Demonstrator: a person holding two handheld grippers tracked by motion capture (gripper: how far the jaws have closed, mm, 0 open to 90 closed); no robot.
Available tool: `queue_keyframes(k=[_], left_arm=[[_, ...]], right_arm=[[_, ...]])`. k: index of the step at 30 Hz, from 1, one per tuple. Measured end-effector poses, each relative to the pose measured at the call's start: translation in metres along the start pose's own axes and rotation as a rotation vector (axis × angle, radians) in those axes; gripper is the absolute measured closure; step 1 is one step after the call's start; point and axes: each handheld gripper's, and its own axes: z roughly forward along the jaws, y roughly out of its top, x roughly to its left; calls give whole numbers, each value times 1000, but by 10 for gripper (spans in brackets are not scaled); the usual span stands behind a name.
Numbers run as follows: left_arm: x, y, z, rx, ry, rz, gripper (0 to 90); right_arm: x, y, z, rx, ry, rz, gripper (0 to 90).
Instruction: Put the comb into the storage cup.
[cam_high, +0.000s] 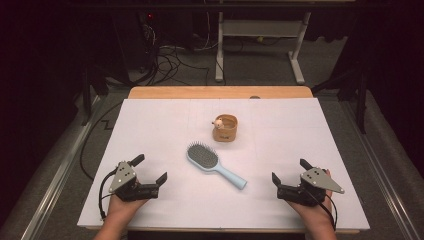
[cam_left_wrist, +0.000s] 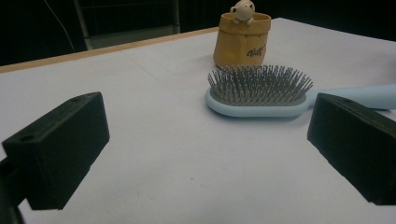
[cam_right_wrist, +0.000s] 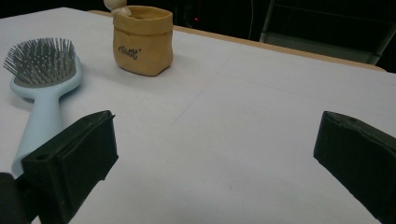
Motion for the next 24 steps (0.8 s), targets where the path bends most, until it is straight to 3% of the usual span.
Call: queue_keyframes(k=[14,19,22,24], left_arm=[[0,0,0,-3,-5,4,0],[0,0,0,-1,-7,5,0],[0,0,0,1,-8,6,0],[0,0,0,0,-8,6,0]], right_arm=[[3,-1,6,130,43,-26,3],[3,-3,8,186,80,-34,15],[7,-4,12,228,131,-49,15],[8,-4,12,231,140,-47,16]])
